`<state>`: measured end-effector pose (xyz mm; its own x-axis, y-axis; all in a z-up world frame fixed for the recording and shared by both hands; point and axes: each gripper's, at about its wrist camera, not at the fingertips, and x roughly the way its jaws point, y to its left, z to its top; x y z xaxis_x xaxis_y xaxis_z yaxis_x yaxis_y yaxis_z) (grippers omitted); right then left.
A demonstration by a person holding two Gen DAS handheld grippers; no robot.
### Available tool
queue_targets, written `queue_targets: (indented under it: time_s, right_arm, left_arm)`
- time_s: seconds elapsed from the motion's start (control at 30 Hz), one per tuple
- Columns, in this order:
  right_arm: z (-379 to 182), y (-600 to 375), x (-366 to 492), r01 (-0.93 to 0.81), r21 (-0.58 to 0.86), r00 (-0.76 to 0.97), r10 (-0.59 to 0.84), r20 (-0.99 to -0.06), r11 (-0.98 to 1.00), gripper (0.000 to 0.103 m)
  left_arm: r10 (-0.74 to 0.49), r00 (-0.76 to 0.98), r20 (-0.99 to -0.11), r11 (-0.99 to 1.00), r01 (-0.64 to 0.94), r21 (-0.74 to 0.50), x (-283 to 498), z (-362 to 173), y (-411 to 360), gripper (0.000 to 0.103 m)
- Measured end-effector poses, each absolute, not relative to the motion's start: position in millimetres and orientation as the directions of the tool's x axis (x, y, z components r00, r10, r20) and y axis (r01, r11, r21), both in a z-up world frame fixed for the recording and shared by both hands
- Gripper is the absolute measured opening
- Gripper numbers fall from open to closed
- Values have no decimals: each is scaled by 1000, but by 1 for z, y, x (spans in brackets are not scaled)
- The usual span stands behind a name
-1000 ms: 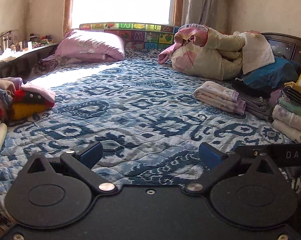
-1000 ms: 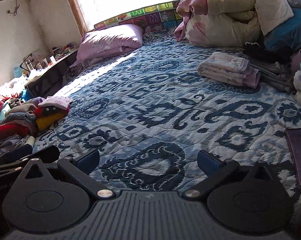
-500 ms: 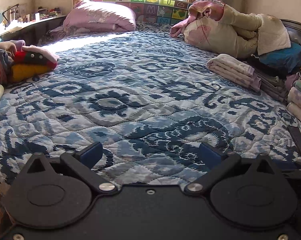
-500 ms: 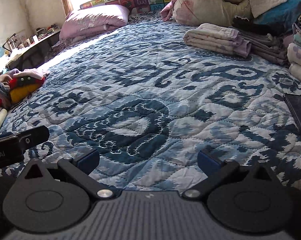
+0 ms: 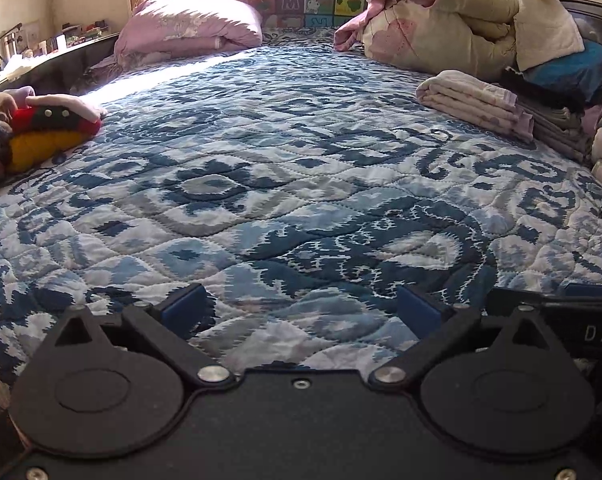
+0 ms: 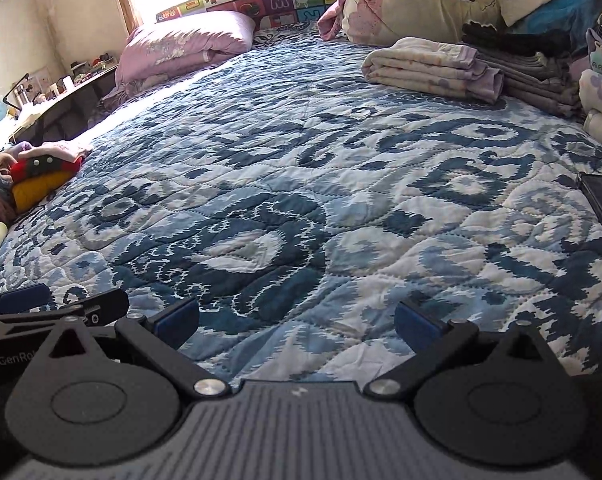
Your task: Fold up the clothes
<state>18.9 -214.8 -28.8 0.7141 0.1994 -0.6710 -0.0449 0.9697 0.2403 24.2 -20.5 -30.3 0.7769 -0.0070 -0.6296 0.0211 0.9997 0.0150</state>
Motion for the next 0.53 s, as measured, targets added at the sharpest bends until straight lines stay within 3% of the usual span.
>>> queue_targets:
  time_s: [0.53]
  right_arm:
    - [-27,-213,22,-57,255,747,210,-631,965,103]
  left_arm:
    - [-63,775,-629,997,25,-70,29,-32,-11,101]
